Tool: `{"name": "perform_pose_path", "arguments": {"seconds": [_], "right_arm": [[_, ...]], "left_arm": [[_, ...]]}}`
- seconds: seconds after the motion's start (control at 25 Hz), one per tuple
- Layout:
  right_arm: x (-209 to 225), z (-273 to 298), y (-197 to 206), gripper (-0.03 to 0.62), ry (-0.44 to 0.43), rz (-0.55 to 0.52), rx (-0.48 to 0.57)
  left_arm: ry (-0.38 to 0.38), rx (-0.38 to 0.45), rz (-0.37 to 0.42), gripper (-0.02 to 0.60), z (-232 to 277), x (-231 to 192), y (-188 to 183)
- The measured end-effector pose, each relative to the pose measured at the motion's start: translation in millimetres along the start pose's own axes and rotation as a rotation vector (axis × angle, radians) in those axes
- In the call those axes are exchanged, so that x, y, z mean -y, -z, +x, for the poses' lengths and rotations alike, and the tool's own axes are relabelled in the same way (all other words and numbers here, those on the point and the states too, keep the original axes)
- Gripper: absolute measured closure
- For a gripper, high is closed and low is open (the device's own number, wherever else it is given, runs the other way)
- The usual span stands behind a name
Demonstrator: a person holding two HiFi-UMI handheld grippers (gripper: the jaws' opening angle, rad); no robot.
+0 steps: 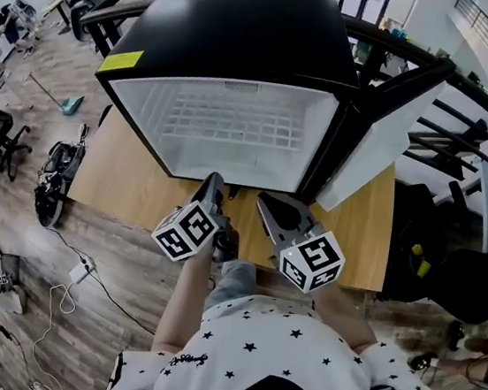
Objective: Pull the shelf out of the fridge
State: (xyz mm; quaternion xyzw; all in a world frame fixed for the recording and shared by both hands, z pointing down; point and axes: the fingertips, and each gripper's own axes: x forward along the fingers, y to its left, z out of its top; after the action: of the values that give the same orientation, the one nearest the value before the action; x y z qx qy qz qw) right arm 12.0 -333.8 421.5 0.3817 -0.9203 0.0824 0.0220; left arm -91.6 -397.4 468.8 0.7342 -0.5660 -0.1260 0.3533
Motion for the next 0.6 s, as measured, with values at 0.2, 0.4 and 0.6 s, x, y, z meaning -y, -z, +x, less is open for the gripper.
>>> {"name": "perform_pose_path", "arguments": {"seconds": [0.2, 0.4, 0.6], "right_arm": [[2.3, 5.5, 2.4, 0.571, 0.011, 0.009, -0.005], [8.8, 12.2, 9.8, 0.571, 0.026, 0.019, -0.017], [17.3, 20.7, 17.2, 0.571, 0.039, 0.023, -0.027]], "left_arm": [[0.063, -0.002, -0.153, 0.574, 16.2, -2.3, -0.8], [0.142, 0.009, -0.366, 0.571, 41.4, -10.2, -2.6], [0.225, 0.03, -0.501, 0.503, 67.5, -12.0, -8.6]]}}
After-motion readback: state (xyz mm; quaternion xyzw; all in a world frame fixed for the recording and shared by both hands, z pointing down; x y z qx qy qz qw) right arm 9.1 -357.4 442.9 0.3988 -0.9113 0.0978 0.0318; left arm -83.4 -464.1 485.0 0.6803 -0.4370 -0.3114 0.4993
